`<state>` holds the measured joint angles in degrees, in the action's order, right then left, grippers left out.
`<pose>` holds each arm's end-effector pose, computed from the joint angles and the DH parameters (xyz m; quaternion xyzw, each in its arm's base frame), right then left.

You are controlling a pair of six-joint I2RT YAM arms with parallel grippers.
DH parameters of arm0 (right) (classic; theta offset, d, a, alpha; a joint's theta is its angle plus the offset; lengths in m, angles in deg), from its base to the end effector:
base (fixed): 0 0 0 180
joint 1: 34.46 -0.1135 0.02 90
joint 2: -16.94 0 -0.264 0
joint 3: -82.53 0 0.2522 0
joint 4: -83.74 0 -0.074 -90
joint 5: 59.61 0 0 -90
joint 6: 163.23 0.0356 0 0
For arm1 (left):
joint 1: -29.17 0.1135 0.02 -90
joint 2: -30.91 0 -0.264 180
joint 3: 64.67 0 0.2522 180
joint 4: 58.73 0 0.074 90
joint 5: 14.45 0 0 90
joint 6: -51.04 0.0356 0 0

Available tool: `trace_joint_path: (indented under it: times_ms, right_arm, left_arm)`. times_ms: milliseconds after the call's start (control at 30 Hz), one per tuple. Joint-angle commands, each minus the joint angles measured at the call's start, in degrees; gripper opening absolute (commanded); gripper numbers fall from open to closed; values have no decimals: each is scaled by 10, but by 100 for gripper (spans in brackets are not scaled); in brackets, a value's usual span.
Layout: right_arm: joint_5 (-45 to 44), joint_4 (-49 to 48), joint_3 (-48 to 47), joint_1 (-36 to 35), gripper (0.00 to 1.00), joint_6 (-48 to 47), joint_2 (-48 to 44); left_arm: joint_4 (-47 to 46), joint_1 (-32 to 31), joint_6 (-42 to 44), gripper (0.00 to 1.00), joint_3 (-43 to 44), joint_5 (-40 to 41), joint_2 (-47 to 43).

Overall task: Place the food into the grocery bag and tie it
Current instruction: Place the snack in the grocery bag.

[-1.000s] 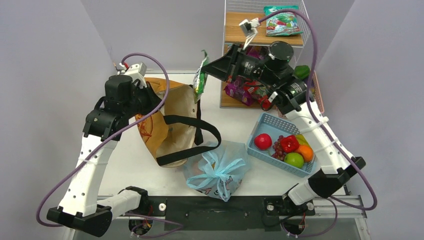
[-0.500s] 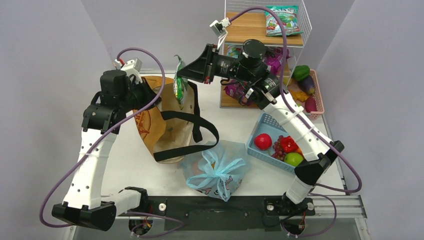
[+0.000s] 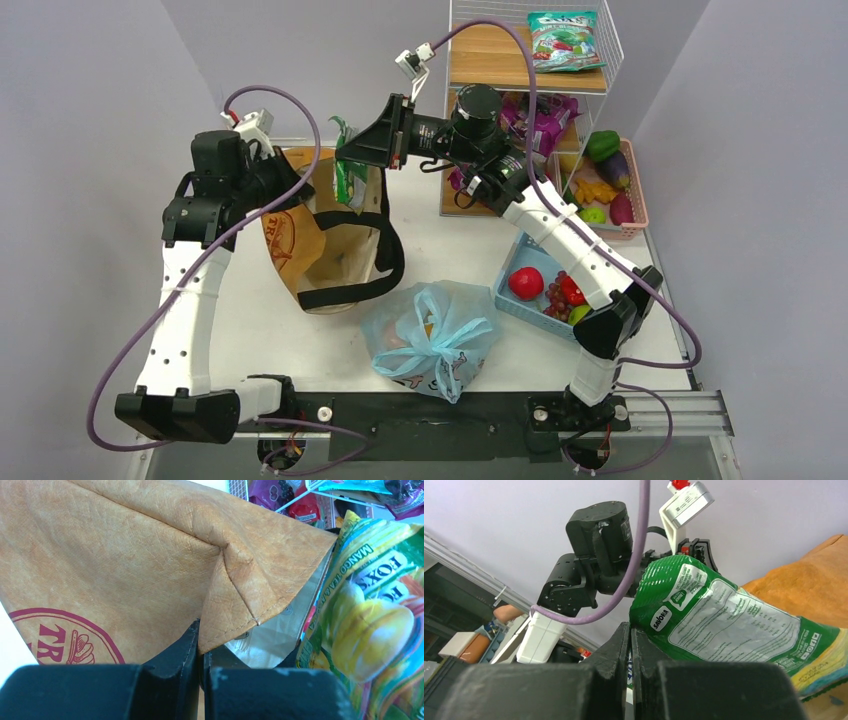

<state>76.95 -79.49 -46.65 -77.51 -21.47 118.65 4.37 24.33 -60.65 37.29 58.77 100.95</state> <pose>0.2704 0.2879 0.5066 -0.2589 0.6076 0.6913 0.2930 0.2347 -0.0302 0.4390 -0.0554 0.8630 -0.2352 0.4437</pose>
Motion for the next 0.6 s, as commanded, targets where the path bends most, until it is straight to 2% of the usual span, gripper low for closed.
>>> trace_joint_path:
  times_ms: [0, 333, 567]
  right_arm:
    - [10, -64, -33, -9, 0, 16, -7]
    - [17, -74, -22, -18, 0, 29, 9]
    - [20, -84, 43, -29, 0, 31, -11]
  left_arm:
    - [-38, 18, 11, 0, 25, -29, 9]
    - [-43, 40, 16, 0, 41, -48, 19]
    - [-38, 46, 18, 0, 61, -64, 35]
